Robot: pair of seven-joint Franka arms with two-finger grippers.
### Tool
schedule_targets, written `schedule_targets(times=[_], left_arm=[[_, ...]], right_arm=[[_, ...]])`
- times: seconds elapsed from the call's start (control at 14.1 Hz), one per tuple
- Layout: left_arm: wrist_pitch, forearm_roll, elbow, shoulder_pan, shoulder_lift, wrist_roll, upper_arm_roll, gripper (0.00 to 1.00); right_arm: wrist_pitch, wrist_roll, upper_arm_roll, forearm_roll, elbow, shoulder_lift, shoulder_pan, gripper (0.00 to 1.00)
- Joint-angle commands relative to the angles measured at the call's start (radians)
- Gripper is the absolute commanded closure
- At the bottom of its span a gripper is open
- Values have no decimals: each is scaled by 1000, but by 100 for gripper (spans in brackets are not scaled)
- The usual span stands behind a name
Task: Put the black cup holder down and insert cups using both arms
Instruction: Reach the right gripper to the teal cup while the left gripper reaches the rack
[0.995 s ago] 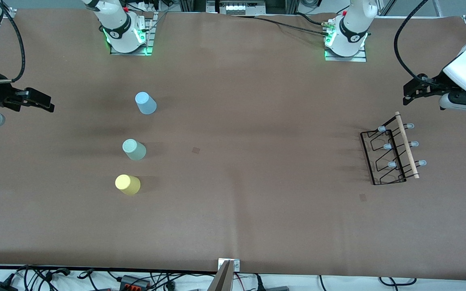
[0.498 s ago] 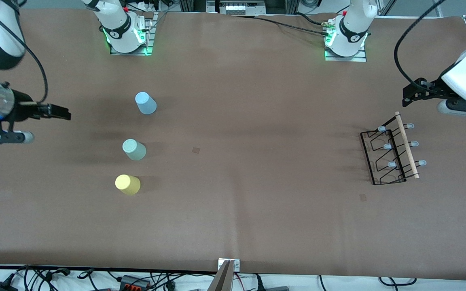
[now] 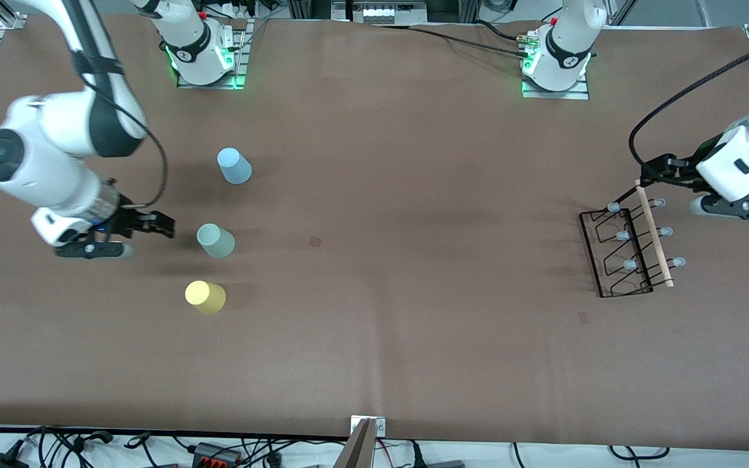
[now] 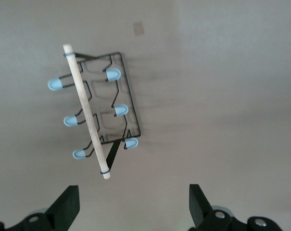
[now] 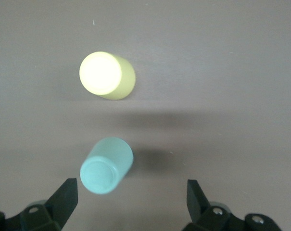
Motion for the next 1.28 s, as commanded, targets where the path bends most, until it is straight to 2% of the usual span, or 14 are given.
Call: schedule_targets(times=[0.0,0.14,0.36,0.57,0.78,1.0,1.14,1.21], left_arm=[[-32,-7,-32,14,23,1,2,1],[64,-1,-90,37,40,-20,2,1],[360,60,-237,55,39,-25,2,1],[573,63,-342,83,40,-26,2,1],[690,108,-385,121,51,-26,2,1],[767,108,-461,127,51,-26,1,5],[786,108,-504,129,48,-29,1,19],[786,108,-511,129,46,-29,1,35]], right_arm=[[188,51,-1,9,-151,-30,43,0],[242,51,-1,9,-167,-8,58,0],[328,50,-1,9,-182,42,67,0],[368,51,-1,9,-182,83,67,0],[368,53,-1,9,-188,101,86,0],[370,53,-1,9,-199,112,92,0],[368,53,-1,9,-206,117,101,0],[368,51,-1,9,-208,118,101,0]])
